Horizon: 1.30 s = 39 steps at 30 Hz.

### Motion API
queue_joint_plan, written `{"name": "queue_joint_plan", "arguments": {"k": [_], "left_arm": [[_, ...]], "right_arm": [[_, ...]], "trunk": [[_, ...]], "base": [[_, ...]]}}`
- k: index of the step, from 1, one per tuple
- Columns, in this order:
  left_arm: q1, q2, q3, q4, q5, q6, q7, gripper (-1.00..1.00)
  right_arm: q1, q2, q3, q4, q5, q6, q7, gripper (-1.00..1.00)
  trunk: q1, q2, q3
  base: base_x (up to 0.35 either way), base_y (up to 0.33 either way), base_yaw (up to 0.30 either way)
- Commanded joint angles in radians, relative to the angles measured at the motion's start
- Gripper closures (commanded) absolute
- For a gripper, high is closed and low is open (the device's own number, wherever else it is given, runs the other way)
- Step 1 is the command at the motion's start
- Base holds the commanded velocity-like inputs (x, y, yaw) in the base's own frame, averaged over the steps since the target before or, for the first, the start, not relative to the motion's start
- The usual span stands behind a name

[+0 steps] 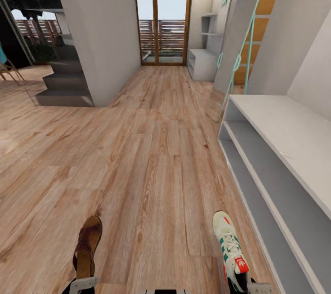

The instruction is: Pick up the two gym shoes and the two sandals from the corridor floor and place them onto the hallstand (shoe rack) in the corridor, making sure they are on the rack and not on the floor. Arrange them so the two gym shoes are next to each other and the two sandals are next to each other.

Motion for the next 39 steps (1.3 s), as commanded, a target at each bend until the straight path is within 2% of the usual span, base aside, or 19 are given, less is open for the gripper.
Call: {"name": "queue_joint_plan", "arguments": {"k": [1,11,21,39], "left_arm": [[-0.001,0.0,0.006,0.001,0.0,-0.002,-0.009,1.0],[-0.001,0.0,0.006,0.001,0.0,-0.002,-0.009,1.0],[-0.001,0.0,0.006,0.001,0.0,-0.002,-0.009,1.0],[-0.001,0.0,0.006,0.001,0.0,-0.002,-0.009,1.0]], "right_arm": [[0.0,0.001,-0.009,0.001,0.007,-0.003,0.008,1.0],[0.0,0.001,-0.009,0.001,0.007,-0.002,0.009,1.0],[0.0,0.001,-0.009,0.001,0.007,-0.002,0.009,1.0],[0.0,0.001,-0.008,0.002,0.008,-0.002,0.01,1.0]], "trunk": [[-0.001,0.0,0.004],[-0.005,0.002,0.054],[-0.043,0.072,0.098],[-0.112,0.198,0.158]], "base": [[0.0,0.0,0.21],[0.0,0.0,0.198],[0.0,0.0,0.077],[0.0,0.0,0.001]]}}
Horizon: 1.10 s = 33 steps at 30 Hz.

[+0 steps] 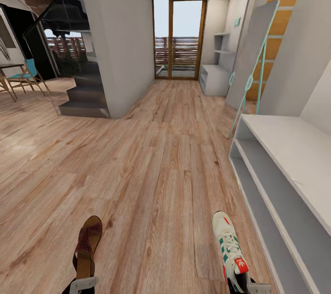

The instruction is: Pick up the two gym shoes and the two sandals from the corridor floor and place them onto the hallstand (shoe rack) in the corridor, making sure they are on the rack and not on the floor. Arrange them so the two gym shoes are next to each other and the two sandals are next to each other.

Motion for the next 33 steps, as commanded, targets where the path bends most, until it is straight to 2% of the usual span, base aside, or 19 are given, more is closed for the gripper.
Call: {"name": "queue_joint_plan", "arguments": {"k": [1,14,33], "left_arm": [[-0.001,0.0,0.006,0.001,0.0,-0.002,-0.009,1.0],[-0.001,0.001,0.007,0.001,0.001,-0.002,-0.009,1.0],[-0.001,0.001,0.006,0.001,0.001,-0.002,-0.009,1.0]], "right_arm": [[-0.001,0.001,-0.009,0.003,0.006,-0.003,0.008,1.0],[-0.001,0.001,-0.009,0.023,0.006,-0.003,0.008,1.0],[-0.001,0.0,-0.008,0.024,0.006,-0.003,0.008,1.0]], "trunk": [[-0.004,0.007,0.004],[-0.008,0.014,0.026],[-0.008,0.014,0.029]], "base": [[0.0,0.0,0.0],[0.03,0.0,0.0],[0.324,0.0,0.0]]}}
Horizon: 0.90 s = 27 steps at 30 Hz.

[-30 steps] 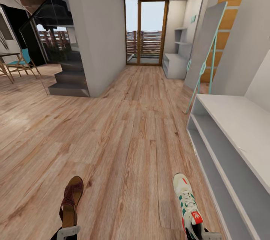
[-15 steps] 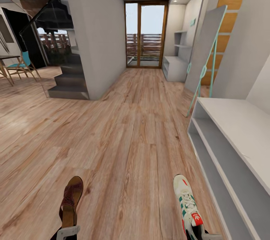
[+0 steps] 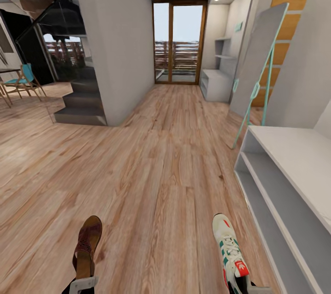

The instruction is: Pick up the two gym shoes and the two sandals from the corridor floor and place them onto the hallstand (shoe rack) in the corridor, making sure they are on the rack and not on the floor. Arrange them so the two gym shoes are next to each other and the two sandals are next to each other.

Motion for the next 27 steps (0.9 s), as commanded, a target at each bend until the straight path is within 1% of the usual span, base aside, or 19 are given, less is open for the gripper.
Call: {"name": "queue_joint_plan", "arguments": {"k": [1,27], "left_arm": [[-0.001,0.0,0.007,0.001,0.001,-0.002,-0.009,1.0],[-0.001,0.0,0.007,0.003,0.002,-0.002,-0.009,1.0]], "right_arm": [[-0.001,0.001,-0.009,0.001,0.006,-0.003,0.008,1.0],[-0.001,0.002,-0.008,0.002,0.007,-0.003,0.008,1.0]], "trunk": [[0.0,0.0,-0.001],[0.0,0.0,-0.001]], "base": [[0.337,0.0,0.0],[0.337,0.0,0.0]]}}
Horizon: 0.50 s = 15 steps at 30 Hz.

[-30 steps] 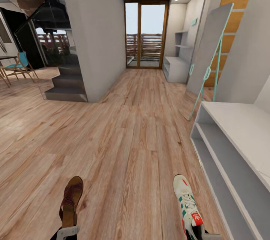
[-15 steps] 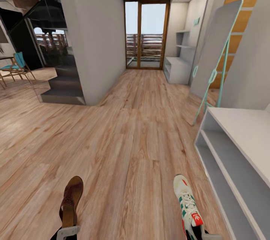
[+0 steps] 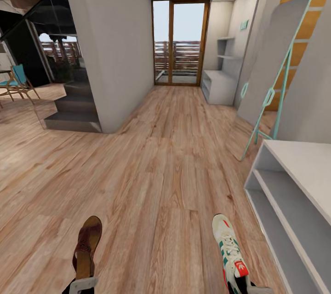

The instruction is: Pick up the two gym shoes and the two sandals from the corridor floor and place them onto the hallstand (shoe rack) in the corridor, making sure they are on the rack and not on the floor. Arrange them so the two gym shoes are next to each other and the two sandals are next to each other.

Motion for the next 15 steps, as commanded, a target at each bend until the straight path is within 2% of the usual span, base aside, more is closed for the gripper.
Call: {"name": "queue_joint_plan", "arguments": {"k": [1,15], "left_arm": [[-0.001,0.0,0.007,0.001,0.001,-0.002,-0.009,1.0],[-0.001,0.001,0.008,0.002,0.001,-0.003,-0.009,1.0]], "right_arm": [[-0.001,0.001,-0.009,0.001,0.006,-0.003,0.007,1.0],[-0.001,0.0,-0.01,0.001,0.006,-0.003,0.007,1.0]], "trunk": [[0.0,0.0,-0.001],[0.0,0.0,-0.001]], "base": [[0.337,0.0,0.0],[0.337,0.0,0.0]]}}
